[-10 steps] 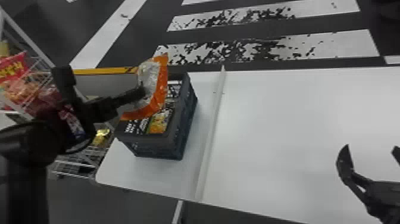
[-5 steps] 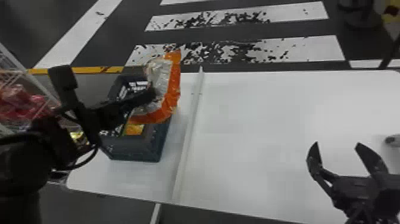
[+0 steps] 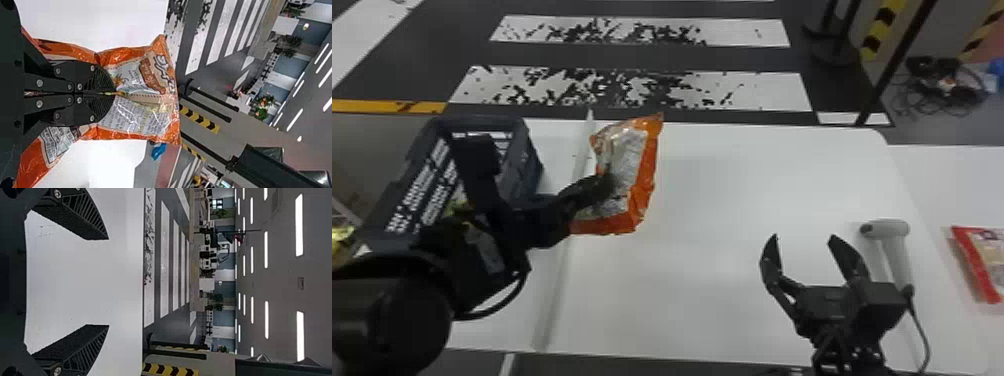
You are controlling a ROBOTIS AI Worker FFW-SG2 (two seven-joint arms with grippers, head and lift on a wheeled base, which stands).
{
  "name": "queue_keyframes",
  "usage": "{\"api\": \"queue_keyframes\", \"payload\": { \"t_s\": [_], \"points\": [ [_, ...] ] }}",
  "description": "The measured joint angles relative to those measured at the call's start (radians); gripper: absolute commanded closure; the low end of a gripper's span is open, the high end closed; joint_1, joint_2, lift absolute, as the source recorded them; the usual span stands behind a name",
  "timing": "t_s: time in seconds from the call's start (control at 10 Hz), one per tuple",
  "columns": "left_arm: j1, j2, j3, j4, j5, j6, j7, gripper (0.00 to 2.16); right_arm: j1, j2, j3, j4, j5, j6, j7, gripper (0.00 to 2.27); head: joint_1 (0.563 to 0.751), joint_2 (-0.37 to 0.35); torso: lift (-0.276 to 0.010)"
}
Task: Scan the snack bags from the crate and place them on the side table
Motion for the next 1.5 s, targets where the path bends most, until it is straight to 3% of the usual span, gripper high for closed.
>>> {"api": "queue_keyframes", "payload": {
  "t_s": [0.3,0.6,0.7,0.8,0.9,1.5],
  "points": [
    [0.002,-0.031,-0.176,0.154,-0.05,-0.174,0.092,2.13,0.012,-0.002,-0.012,-0.009,-0.003,-0.007,0.0,0.08,0.695,-0.135,-0.081],
    [0.003,-0.043,-0.312,0.285,-0.059,-0.307,0.178,2.04,0.014,-0.004,-0.013,-0.012,-0.01,-0.008,0.0,0.08,0.695,-0.196,-0.081],
    [0.002,-0.045,-0.344,0.306,-0.056,-0.338,0.19,1.71,0.015,-0.004,-0.013,-0.012,-0.011,-0.008,0.0,0.08,0.695,-0.218,-0.081],
    [0.002,-0.046,-0.37,0.313,-0.049,-0.368,0.195,0.65,0.015,-0.004,-0.013,-0.012,-0.011,-0.008,0.0,0.08,0.695,-0.236,-0.081],
    [0.002,-0.047,-0.384,0.317,-0.038,-0.396,0.197,0.0,0.015,-0.004,-0.013,-0.012,-0.011,-0.008,0.0,0.08,0.695,-0.243,-0.081],
    [0.009,-0.041,-0.36,0.306,-0.008,-0.414,0.219,0.03,0.016,-0.003,-0.016,-0.014,-0.011,-0.008,0.0,0.08,0.695,-0.23,-0.081]
  ]
}}
